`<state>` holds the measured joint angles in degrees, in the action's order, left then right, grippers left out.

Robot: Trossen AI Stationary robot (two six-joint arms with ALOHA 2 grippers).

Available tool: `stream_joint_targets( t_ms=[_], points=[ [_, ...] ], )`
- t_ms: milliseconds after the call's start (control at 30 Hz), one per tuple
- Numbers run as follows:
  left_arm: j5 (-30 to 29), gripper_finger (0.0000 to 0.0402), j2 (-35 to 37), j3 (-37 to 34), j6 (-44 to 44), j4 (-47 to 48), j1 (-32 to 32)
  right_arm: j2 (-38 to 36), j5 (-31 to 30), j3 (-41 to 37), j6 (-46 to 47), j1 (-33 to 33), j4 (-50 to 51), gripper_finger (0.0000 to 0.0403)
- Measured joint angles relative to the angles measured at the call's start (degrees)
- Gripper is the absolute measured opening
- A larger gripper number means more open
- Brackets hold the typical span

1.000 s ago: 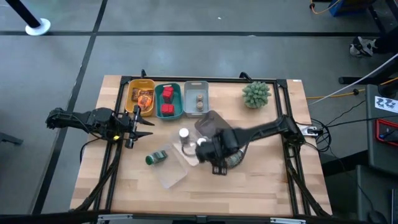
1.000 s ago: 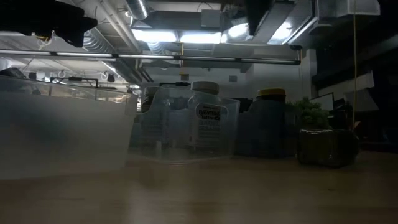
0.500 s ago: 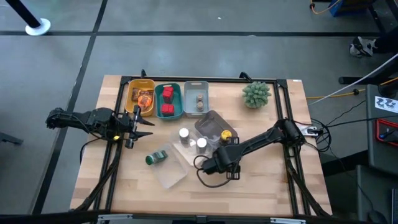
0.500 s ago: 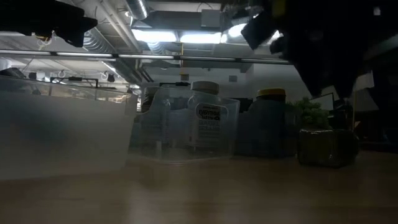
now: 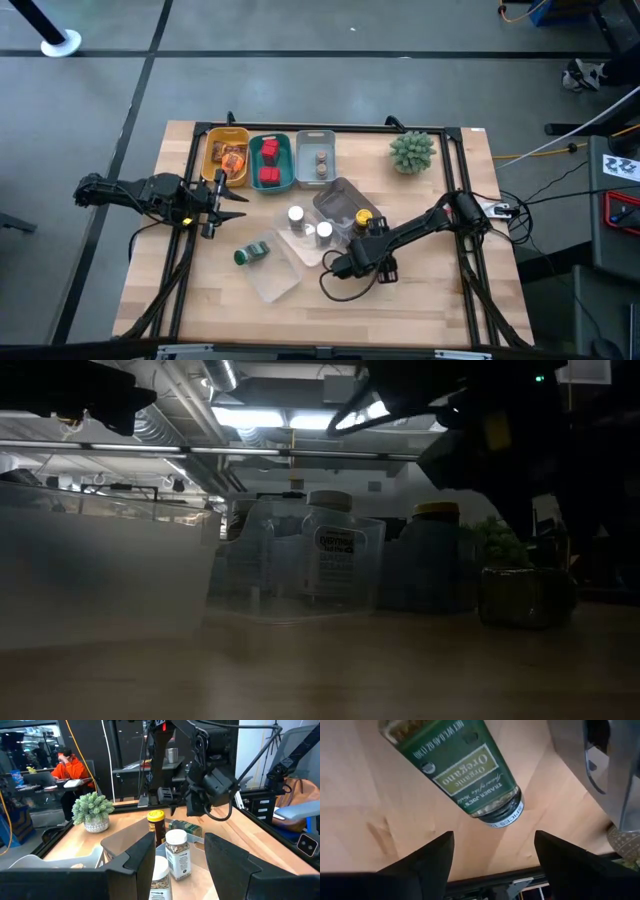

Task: Sort spices by type
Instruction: Put the green seasoning bottle into the bottom transparent bin

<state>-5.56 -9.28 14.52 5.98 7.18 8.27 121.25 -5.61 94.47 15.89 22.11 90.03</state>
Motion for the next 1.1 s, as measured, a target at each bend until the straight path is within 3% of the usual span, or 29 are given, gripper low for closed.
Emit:
stream_joint_targets(
  t_ms=[233, 767, 1100],
  points=[
    [0.0, 0.0155, 0.0, 0.0, 0.0, 0.0, 0.0, 0.0, -3.0, -0.6, -5.4, 0.0, -0.1, 0.0275],
    [0.0, 0.0155, 0.0, 0.0, 0.0, 0.0, 0.0, 0.0, -1.9, -0.6, -10.3, 0.0, -3.6, 0.0275],
    [0.0, 0.0155, 0.0, 0.0, 0.0, 0.0, 0.0, 0.0, -0.3, -7.4, -11.5, 0.0, -12.1, 0.0275]
  ],
)
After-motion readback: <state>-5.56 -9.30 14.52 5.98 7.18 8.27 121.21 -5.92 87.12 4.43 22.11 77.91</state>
